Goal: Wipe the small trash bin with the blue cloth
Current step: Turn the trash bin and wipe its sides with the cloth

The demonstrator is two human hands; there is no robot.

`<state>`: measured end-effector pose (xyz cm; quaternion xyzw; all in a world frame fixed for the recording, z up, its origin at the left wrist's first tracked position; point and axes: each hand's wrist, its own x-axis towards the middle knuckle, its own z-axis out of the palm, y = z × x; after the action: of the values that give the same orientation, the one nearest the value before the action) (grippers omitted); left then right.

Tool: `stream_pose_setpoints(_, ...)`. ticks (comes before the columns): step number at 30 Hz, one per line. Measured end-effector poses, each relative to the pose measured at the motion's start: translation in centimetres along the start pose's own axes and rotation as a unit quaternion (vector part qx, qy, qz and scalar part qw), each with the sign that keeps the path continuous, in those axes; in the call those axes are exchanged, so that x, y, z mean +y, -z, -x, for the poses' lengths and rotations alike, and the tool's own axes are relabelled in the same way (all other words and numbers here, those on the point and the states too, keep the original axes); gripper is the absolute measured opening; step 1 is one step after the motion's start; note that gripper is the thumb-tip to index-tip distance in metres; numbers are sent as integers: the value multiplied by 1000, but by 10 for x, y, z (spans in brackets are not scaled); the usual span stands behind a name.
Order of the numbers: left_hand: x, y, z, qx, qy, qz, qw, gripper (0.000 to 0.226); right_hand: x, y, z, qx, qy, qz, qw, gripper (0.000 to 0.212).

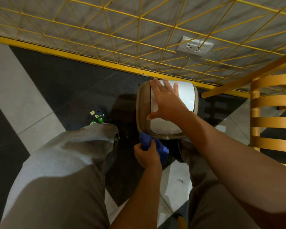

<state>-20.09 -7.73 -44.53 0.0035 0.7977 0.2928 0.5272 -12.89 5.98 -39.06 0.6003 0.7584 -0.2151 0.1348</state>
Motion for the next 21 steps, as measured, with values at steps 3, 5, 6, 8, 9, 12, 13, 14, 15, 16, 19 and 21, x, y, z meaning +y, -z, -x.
stream_pose_setpoints(3,-2,6,2,0,-26,-13,1000,22,-1,0,0,-3,2,3,1000,118)
stream_pose_setpoints(5,2,14,3,0,-46,-14,999,21,-1,-1,1,1,3,10,1000,117)
stream_pose_setpoints(6,6,18,4,4,-57,-13,998,22,-1,-1,2,4,4,14,1000,118)
stream_pose_setpoints(8,19,23,8,13,-85,-6,996,28,1,-2,5,12,6,26,1000,118)
stream_pose_setpoints(9,27,24,10,14,-99,2,995,31,1,-2,6,15,8,30,999,118)
stream_pose_setpoints(12,56,23,18,0,-151,29,988,31,3,2,8,13,11,8,1000,114)
stream_pose_setpoints(13,65,22,21,-6,-175,29,984,31,3,5,9,14,11,-17,1000,110)
stream_pose_setpoints(14,74,20,23,-11,-199,25,980,30,2,8,10,24,10,-53,998,104)
stream_pose_setpoints(15,82,19,25,-16,-219,23,975,30,0,12,13,44,8,-103,994,95)
stream_pose_setpoints(16,91,17,26,-23,-234,23,972,29,-1,16,18,77,1,-166,983,84)
stream_pose_setpoints(19,112,10,32,-54,-264,20,963,25,-8,23,39,228,-56,-348,907,46)
stream_pose_setpoints(21,121,5,38,-85,-275,-3,958,26,-15,26,56,255,-90,-446,853,30)
